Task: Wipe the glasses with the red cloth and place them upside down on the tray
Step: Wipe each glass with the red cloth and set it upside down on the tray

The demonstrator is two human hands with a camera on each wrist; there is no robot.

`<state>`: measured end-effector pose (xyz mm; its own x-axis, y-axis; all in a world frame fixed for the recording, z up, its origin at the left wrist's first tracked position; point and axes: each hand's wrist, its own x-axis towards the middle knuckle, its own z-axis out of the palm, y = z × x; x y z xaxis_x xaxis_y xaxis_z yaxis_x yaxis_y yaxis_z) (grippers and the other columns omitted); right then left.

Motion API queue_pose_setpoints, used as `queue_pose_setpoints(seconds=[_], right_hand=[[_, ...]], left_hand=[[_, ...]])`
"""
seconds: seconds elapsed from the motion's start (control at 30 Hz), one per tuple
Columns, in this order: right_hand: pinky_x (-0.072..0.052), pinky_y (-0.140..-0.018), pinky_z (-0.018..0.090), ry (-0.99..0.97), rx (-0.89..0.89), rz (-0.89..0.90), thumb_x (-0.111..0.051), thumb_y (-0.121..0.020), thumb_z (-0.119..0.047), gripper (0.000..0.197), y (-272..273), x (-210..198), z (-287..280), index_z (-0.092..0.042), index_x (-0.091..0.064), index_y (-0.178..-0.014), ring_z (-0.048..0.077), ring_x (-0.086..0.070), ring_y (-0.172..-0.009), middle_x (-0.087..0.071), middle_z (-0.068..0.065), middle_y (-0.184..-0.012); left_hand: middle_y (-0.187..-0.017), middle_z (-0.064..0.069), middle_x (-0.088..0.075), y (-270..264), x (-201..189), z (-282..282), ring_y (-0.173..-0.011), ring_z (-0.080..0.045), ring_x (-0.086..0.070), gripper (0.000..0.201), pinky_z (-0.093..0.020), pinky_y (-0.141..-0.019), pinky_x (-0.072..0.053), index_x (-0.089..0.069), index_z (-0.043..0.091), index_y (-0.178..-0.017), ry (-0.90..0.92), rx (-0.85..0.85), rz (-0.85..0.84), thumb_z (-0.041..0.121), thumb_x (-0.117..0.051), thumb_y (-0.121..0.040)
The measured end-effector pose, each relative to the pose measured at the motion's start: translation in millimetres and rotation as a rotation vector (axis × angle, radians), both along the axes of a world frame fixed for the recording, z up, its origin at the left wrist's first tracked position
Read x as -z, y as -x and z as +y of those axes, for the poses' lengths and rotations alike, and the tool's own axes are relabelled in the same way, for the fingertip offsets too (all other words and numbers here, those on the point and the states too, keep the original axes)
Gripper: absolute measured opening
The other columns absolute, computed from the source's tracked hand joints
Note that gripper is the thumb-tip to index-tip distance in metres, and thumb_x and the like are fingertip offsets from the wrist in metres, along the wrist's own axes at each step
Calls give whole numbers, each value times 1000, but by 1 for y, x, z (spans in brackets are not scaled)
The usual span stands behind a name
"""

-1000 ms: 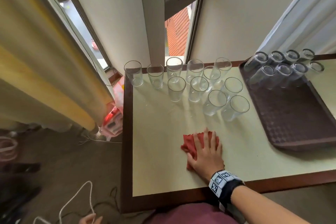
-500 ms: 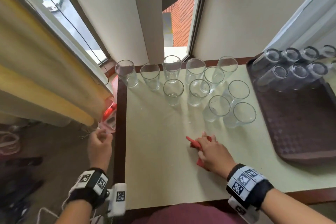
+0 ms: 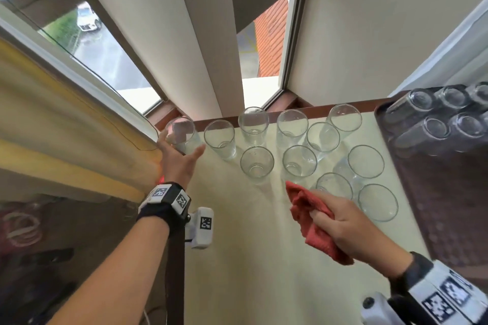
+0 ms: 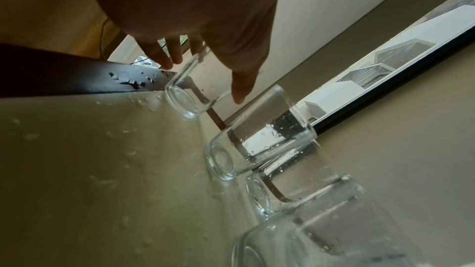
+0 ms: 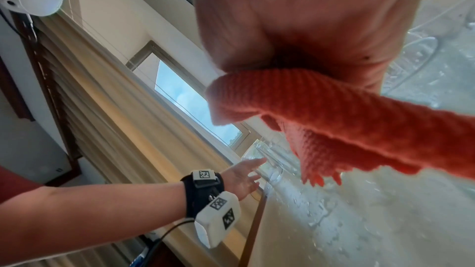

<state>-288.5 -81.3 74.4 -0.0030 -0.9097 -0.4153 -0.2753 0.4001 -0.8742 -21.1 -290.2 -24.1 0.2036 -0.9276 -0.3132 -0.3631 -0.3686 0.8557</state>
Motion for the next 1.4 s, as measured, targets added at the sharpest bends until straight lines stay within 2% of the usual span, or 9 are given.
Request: queue_pose_setpoints(seconds=[0.2, 0.37, 0.57, 0.8, 0.9, 1.0, 1.17, 1.27, 1.4], right_hand=[[-51, -54, 24, 71, 208, -149, -49, -78, -21, 28, -7, -6, -19, -27, -66, -99, 17, -68, -66, -74, 11, -87], [-53, -50, 35, 96, 316, -311, -49, -79, -22, 35, -24, -18, -19, -9, -62, -109, 38, -65, -71, -71, 24, -97], [-54, -66, 50, 168, 318, -402, -52, -81, -26, 39, -36, -56, -27, -8, -61, -115, 50, -64, -80, -67, 30, -103], [-50, -56, 40, 199, 339, -502, -52, -84, -38, 42, -77, -74, -11, -10, -63, -113, 39, -64, -71, -68, 29, -97], [-52, -53, 36, 187, 329, -524, -59, -86, -40, 39, -101, -76, 0, -14, -61, -115, 33, -65, -69, -68, 22, -93], [-57, -65, 33, 223, 264, -500, -50, -88, -42, 44, -119, -77, 8, -20, -56, -126, 26, -70, -83, -67, 20, -110], [-53, -84, 14, 354, 165, -317, -49, -82, -71, 74, -147, -77, 18, -45, -27, -147, 4, -58, -121, -45, -6, -147], [-37, -116, 45, 458, 155, -193, -35, -69, -94, 71, -156, -72, 23, -73, -18, -135, 6, -32, -145, -19, -24, -159], [-26, -121, 50, 517, 235, -98, -26, -74, -93, 60, -158, -74, 27, -78, -17, -132, 9, -20, -150, -13, -16, -164]], left_hand=[[-125, 1, -58, 3, -7, 2, -114, -24, -59, 70, -33, -95, -45, -43, 22, -136, 77, -59, -26, 29, -83, -80], [-119, 5, -58, -10, -23, 45, -116, -22, -57, 59, -43, -104, -45, -44, 33, -124, 112, -24, 101, 36, -82, -79], [-118, 5, -64, -20, -70, 116, -113, -20, -63, 102, -43, -99, -48, -48, 36, -128, 117, 10, 408, 85, -76, -43], [-105, -6, -70, -17, -114, 174, -98, -22, -69, 121, -30, -77, -56, -51, 13, -133, 116, 117, 586, 88, -74, -40], [-102, 0, -71, -5, -132, 187, -93, -15, -70, 127, -33, -83, -52, -36, 29, -145, 133, 212, 582, 91, -70, -40], [-100, 9, -73, 5, -150, 200, -96, -9, -70, 109, -35, -88, -49, -25, 42, -143, 140, 289, 584, 90, -64, -54], [-98, 38, -64, 9, -164, 215, -94, 20, -61, 66, -19, -85, -42, -31, 25, -148, 100, 346, 626, 49, -39, -86], [-100, 19, -70, 4, -162, 218, -93, 7, -68, 55, -22, -83, -44, -34, 38, -141, 76, 325, 646, 54, -35, -89], [-105, 13, -72, 2, -167, 220, -100, -13, -70, 46, -37, -90, -49, -42, 52, -126, 26, 326, 663, 71, -40, -84]])
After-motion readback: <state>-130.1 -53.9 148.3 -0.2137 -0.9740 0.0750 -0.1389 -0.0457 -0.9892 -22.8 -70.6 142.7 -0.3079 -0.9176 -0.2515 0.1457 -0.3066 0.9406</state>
